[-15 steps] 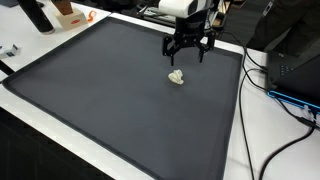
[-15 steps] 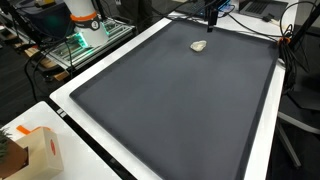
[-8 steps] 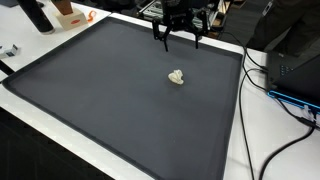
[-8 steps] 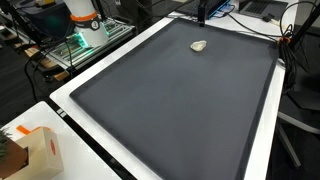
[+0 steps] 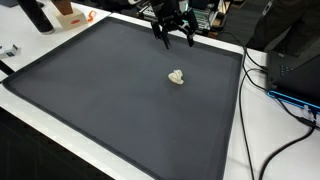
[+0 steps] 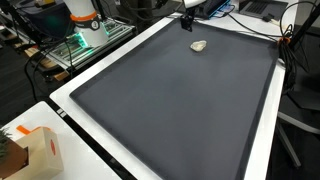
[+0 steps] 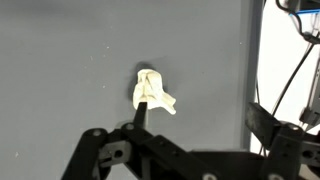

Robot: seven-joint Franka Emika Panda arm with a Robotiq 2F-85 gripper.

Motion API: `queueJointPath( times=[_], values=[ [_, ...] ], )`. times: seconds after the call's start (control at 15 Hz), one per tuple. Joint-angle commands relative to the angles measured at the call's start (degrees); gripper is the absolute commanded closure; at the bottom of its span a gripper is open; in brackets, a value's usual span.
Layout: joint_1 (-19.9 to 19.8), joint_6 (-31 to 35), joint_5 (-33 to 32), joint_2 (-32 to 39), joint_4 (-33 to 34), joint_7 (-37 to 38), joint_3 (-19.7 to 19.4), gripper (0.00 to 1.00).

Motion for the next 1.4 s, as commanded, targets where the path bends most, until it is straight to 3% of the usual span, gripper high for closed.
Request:
queueJointPath(
  times=[0.0,0.53,1.33],
  values=[
    [0.54,2.56,4.73,-1.40,-4.62,1.73,-1.11,0.00],
    [1.98,8.75,5.48,-0.37,-8.67,11.51,-1.55,0.00],
    [3.89,19.25,20.38,3.86,-8.74,13.86,0.65,0.00]
  ],
)
